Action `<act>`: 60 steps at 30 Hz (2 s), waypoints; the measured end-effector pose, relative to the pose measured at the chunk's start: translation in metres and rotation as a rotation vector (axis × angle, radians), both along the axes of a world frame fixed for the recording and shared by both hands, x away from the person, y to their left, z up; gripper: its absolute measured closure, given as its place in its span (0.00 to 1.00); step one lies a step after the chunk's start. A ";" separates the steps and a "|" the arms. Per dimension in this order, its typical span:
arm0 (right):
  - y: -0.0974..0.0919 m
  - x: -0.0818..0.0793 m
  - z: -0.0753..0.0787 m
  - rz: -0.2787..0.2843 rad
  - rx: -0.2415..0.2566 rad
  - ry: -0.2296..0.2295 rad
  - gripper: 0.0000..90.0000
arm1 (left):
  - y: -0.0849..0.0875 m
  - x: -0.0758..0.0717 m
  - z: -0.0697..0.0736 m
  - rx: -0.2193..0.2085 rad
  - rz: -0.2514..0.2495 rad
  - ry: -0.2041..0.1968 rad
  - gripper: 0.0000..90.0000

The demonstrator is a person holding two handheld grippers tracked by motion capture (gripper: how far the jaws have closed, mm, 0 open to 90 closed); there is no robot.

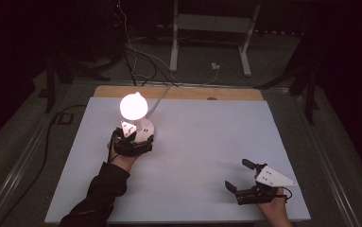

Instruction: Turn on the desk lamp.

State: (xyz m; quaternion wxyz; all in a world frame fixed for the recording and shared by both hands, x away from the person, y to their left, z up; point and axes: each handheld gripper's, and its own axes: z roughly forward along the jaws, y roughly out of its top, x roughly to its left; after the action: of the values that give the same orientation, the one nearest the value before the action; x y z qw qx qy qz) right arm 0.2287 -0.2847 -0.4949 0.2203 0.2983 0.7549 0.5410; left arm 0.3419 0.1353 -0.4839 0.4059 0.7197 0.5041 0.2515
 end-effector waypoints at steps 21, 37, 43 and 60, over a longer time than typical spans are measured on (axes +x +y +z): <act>-0.002 0.000 0.001 -0.007 0.002 -0.001 0.00 | 0.023 -0.022 0.012 -0.099 -0.239 0.018 0.00; -0.001 0.000 0.001 -0.006 0.000 0.000 0.00 | 0.048 -0.054 0.016 -0.115 -0.293 0.021 0.00; -0.001 0.000 0.001 -0.006 -0.001 0.000 0.00 | 0.059 -0.064 0.012 -0.111 -0.303 0.027 0.00; 0.000 0.000 0.000 -0.006 -0.002 0.011 0.00 | 0.090 -0.090 -0.003 -0.108 -0.338 0.051 0.00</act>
State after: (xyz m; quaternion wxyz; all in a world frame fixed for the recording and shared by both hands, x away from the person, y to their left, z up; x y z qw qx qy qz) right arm 0.2288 -0.2849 -0.4953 0.2181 0.3035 0.7558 0.5376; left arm 0.2519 0.2251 -0.4873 0.4675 0.7775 0.3986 0.1338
